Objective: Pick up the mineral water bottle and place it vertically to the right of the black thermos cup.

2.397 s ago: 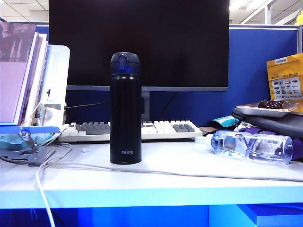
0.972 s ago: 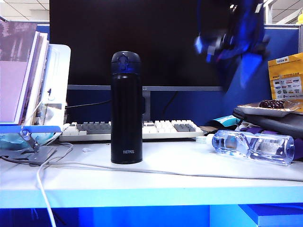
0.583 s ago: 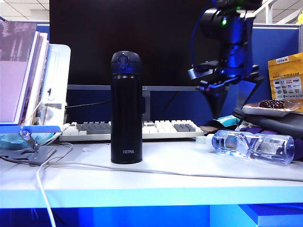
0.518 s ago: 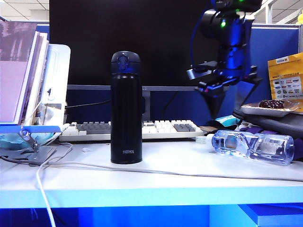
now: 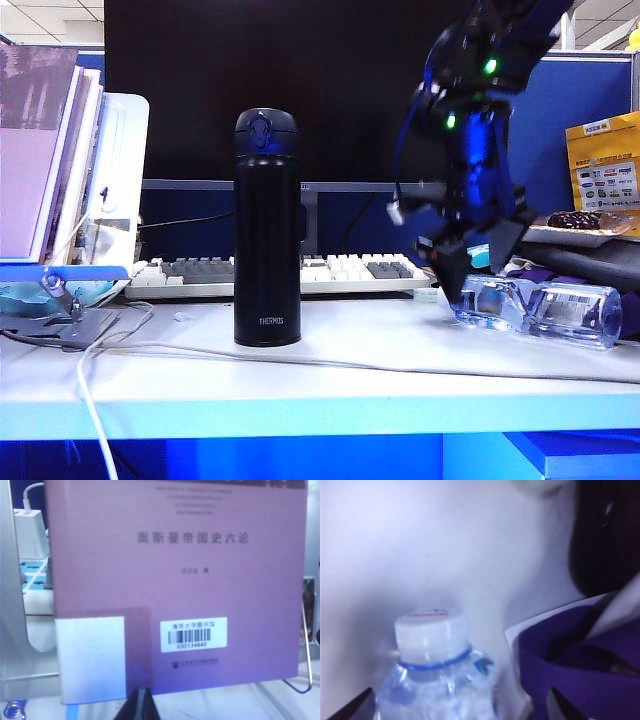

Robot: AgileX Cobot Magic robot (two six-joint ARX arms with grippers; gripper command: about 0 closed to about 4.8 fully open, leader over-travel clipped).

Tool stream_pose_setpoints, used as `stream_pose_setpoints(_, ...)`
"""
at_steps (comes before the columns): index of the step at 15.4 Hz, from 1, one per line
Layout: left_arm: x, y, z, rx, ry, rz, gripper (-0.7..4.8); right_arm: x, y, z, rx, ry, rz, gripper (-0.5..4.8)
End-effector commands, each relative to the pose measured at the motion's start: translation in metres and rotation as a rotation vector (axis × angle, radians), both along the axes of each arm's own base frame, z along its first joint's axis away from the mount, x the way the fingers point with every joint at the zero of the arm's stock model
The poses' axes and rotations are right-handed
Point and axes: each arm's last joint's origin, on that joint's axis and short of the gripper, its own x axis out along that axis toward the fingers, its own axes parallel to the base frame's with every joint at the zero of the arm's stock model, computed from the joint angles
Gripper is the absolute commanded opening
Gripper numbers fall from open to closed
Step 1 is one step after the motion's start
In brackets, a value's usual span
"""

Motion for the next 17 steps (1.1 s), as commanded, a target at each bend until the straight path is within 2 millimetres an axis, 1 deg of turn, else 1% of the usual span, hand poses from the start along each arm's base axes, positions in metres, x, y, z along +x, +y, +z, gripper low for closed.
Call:
stream_pose_setpoints(1,0.0,0.0,-0.001,0.004,0.011,-0.001,-0.03,0.004,0.002,-0.006,-0.009,-0.006,0.001,4.75)
stream_pose_setpoints(2,0.0,0.0,-0.001,0.004,0.011,-0.001,-0.03,0.005,0.002,-0.009,-0.025,-0.002,-0.006,4.62)
stream_pose_setpoints(4,0.0,0.0,-0.001,0.004,0.011,-0.001,-0.02,0.009,0.002,-0.009,-0.056,-0.009,-0.02,4.59)
stream_pose_setpoints(5,0.0,0.0,-0.001,0.004,0.011,-0.001,-0.02,0.01,0.002,-0.008,-0.067,-0.015,-0.026,3.78)
stream_pose_setpoints(6,0.0,0.0,-0.001,0.004,0.011,-0.001,-0.02,0.011,0.002,-0.005,-0.071,-0.015,-0.027,2.34)
stream_pose_setpoints(7,0.0,0.0,-0.001,0.004,0.011,-0.001,-0.02,0.011,0.002,-0.004,-0.072,-0.015,-0.025,1.52)
stream_pose_setpoints(13,0.0,0.0,-0.001,0.003,0.011,-0.003,-0.02,0.011,0.002,-0.001,-0.078,-0.028,-0.057,1.48)
stream_pose_setpoints(14,0.0,0.0,-0.001,0.003,0.011,-0.003,-0.02,0.012,0.003,0.003,-0.069,-0.037,-0.068,1.48)
stream_pose_setpoints(16,0.0,0.0,-0.001,0.003,0.011,-0.003,-0.03,0.018,0.006,0.022,-0.032,-0.093,-0.082,1.47)
stream_pose_setpoints(17,0.0,0.0,-0.001,0.003,0.011,-0.003,-0.02,0.021,0.008,0.036,-0.018,-0.119,-0.083,1.47)
